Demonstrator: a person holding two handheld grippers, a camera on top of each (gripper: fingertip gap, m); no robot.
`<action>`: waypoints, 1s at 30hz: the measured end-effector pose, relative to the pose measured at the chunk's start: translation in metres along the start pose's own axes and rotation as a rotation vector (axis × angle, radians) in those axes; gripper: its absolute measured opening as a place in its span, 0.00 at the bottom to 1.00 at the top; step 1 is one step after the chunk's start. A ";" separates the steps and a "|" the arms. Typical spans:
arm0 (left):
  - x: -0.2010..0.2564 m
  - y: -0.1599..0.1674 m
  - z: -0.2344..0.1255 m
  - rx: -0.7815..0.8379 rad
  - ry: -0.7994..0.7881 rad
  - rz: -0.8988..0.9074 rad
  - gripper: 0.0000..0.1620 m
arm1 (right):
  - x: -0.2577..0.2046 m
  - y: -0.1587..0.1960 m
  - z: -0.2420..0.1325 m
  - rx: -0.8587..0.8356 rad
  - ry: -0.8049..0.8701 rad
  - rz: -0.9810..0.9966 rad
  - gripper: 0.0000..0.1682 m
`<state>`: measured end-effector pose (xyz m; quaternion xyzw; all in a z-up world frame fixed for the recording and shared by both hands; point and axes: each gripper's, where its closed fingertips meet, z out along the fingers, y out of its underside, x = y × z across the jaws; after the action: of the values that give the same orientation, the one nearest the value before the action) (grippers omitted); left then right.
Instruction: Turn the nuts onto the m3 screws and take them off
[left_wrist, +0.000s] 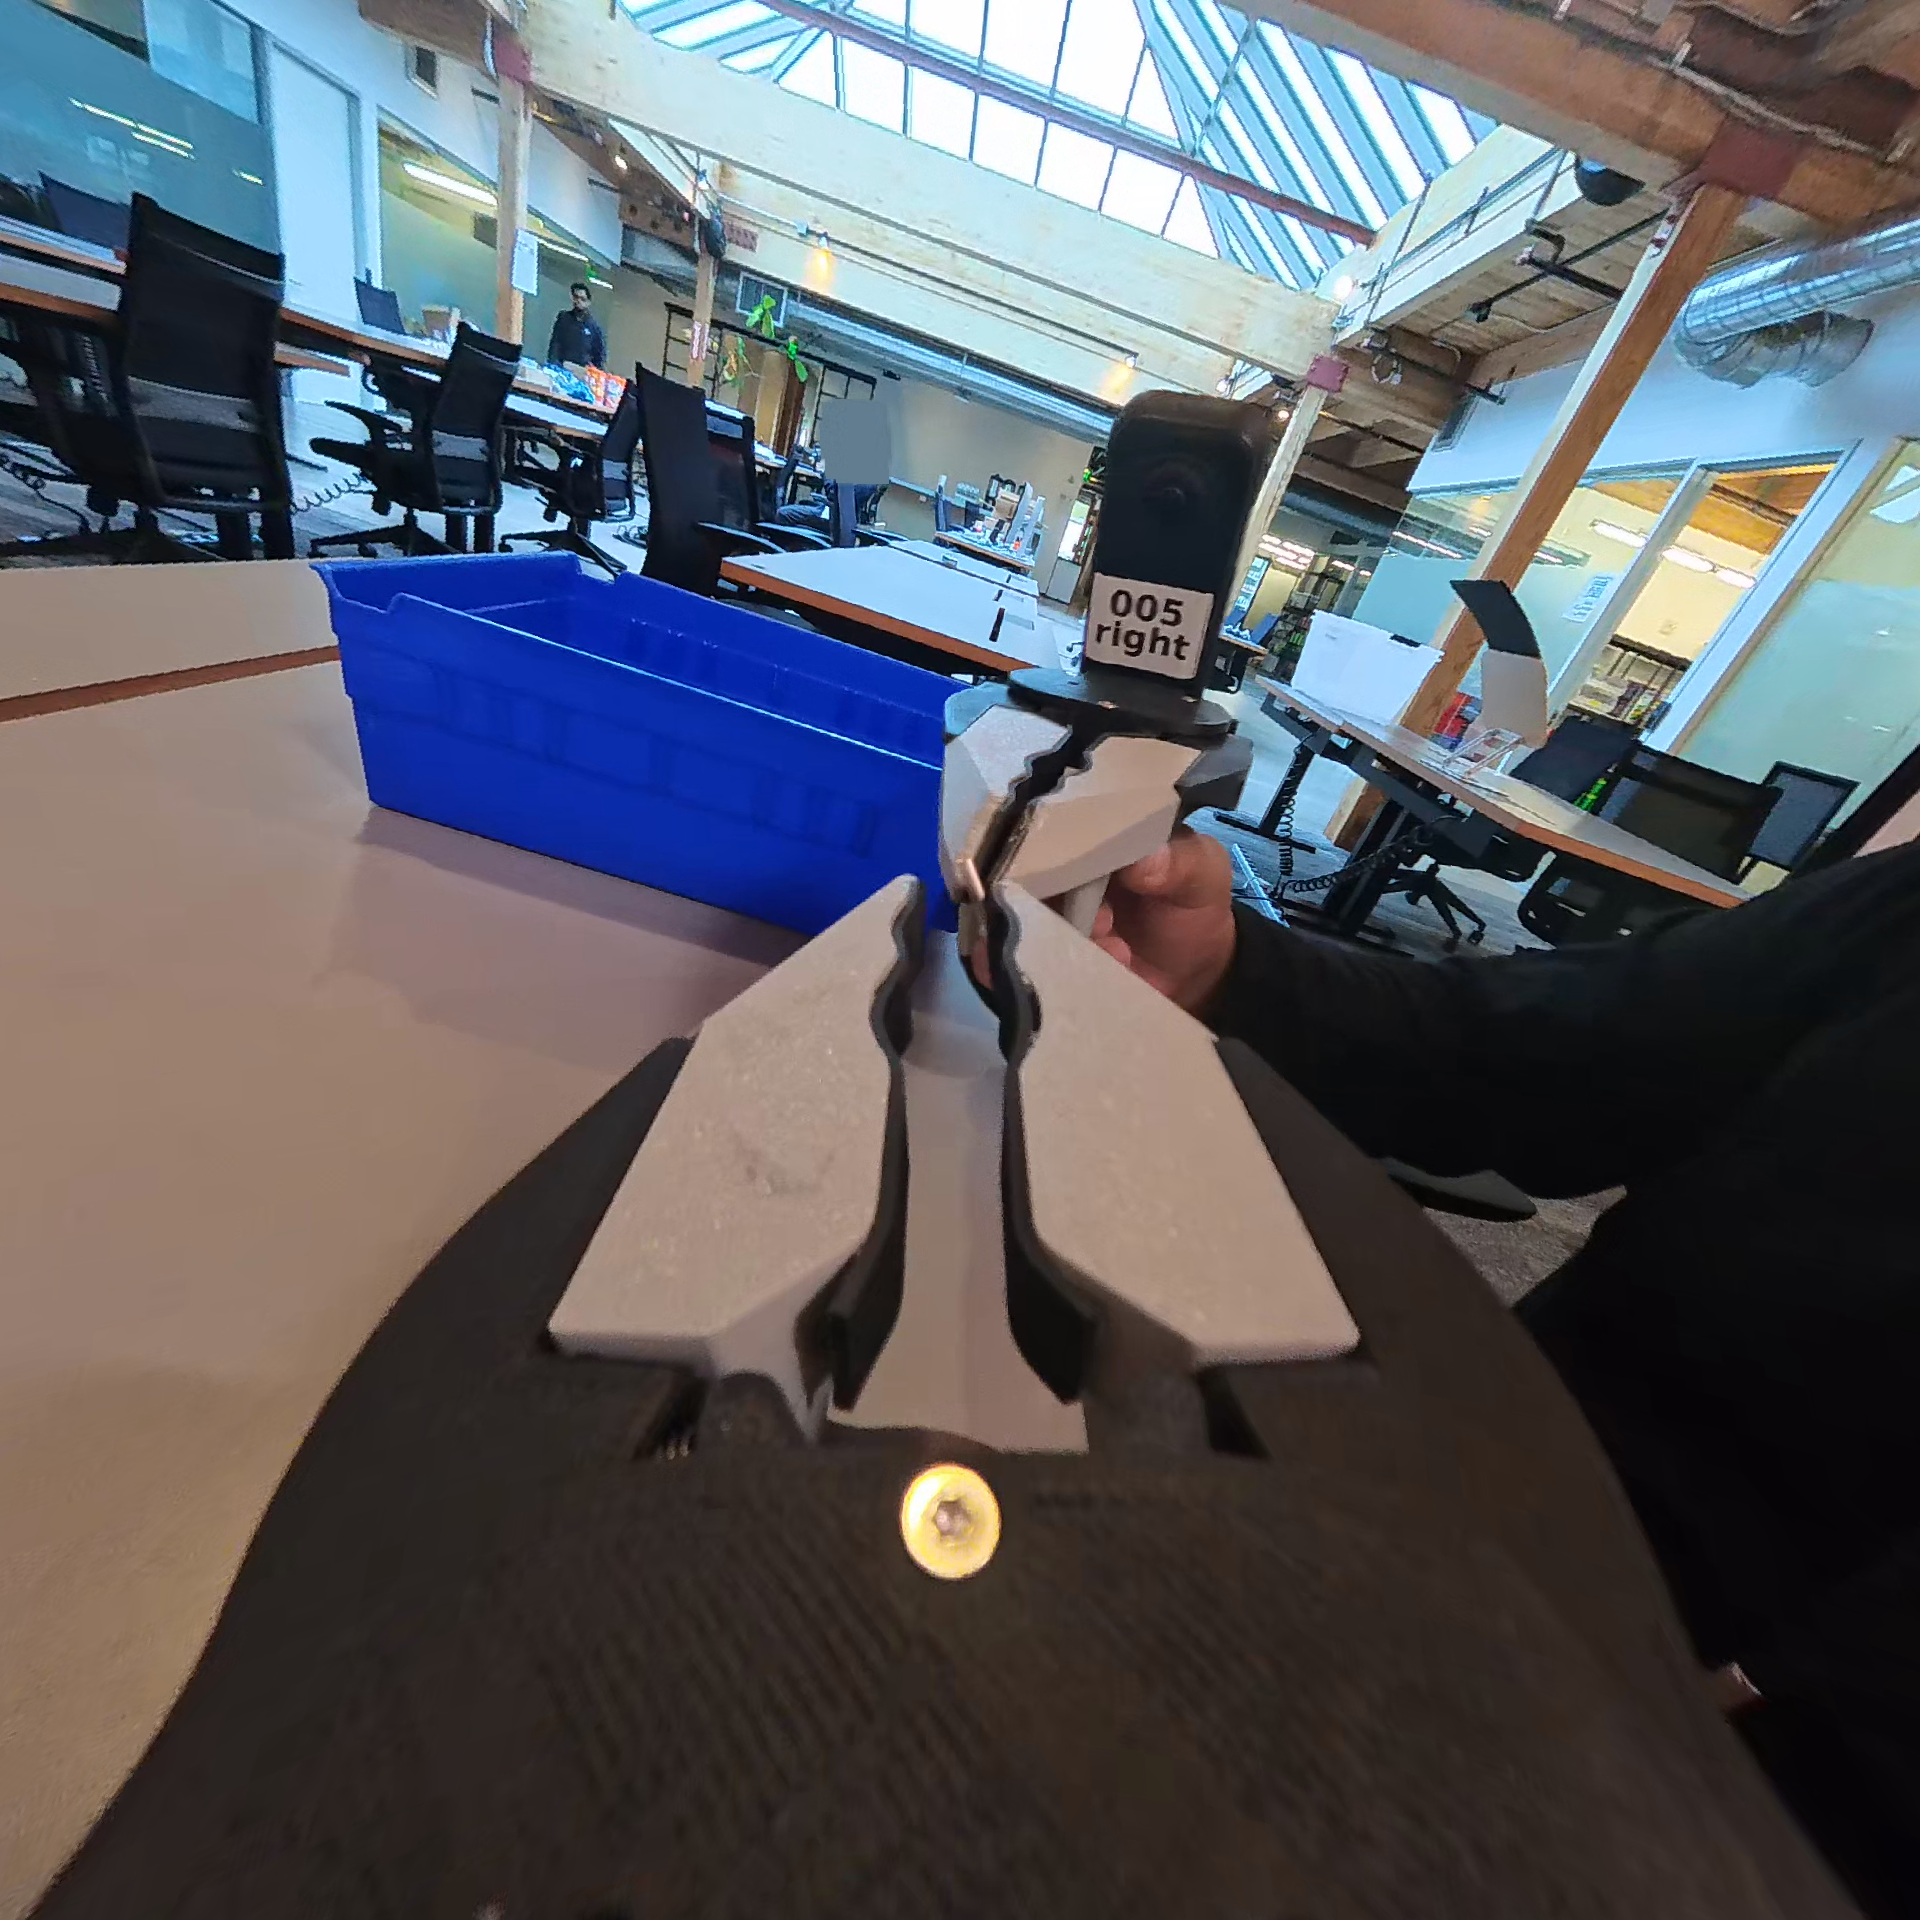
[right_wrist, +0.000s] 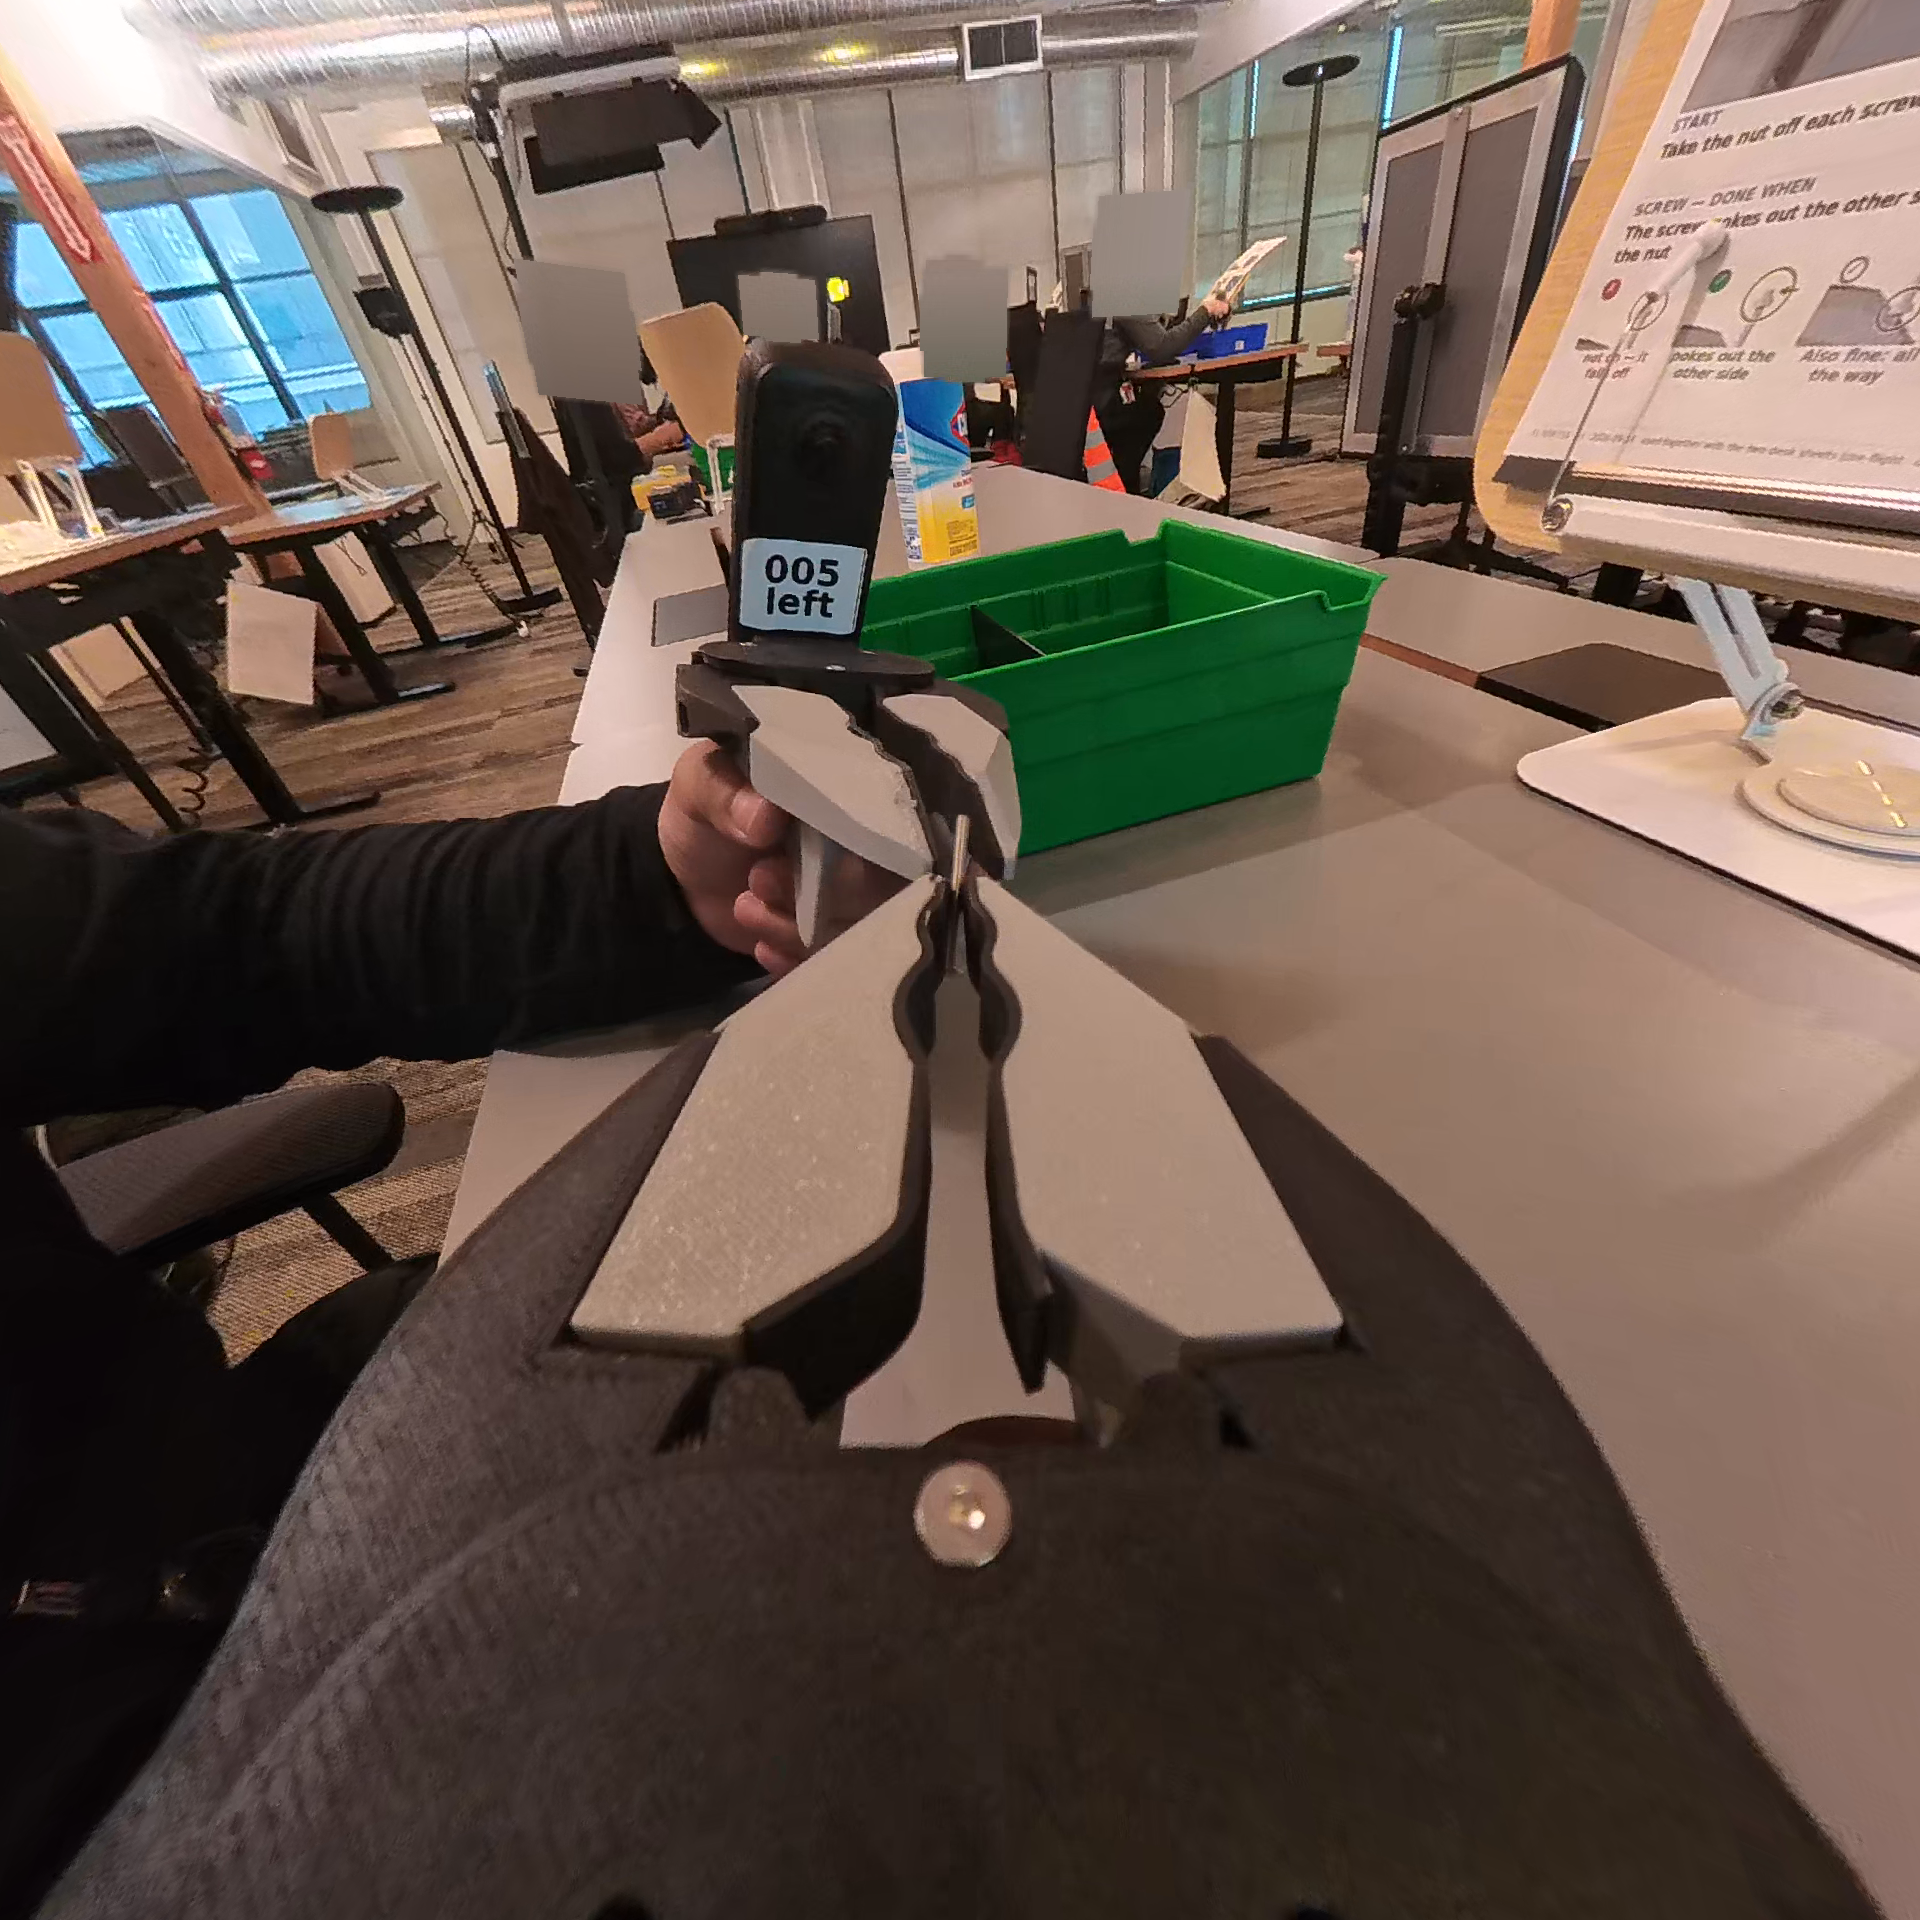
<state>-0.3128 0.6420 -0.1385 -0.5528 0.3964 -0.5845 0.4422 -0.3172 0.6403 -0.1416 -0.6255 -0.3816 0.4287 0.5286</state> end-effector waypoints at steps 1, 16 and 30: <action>0.001 0.000 0.000 0.002 0.008 -0.002 0.06 | 0.000 0.001 0.001 -0.006 0.002 0.002 0.00; 0.003 -0.004 -0.001 0.007 -0.022 0.044 0.00 | 0.000 0.007 0.004 -0.016 -0.028 0.049 0.01; 0.006 0.002 0.003 -0.008 0.008 0.004 0.01 | -0.003 0.030 0.018 -0.140 0.006 -0.034 0.01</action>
<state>-0.3099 0.6360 -0.1383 -0.5516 0.4015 -0.5842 0.4396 -0.3341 0.6394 -0.1723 -0.6556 -0.4197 0.3900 0.4919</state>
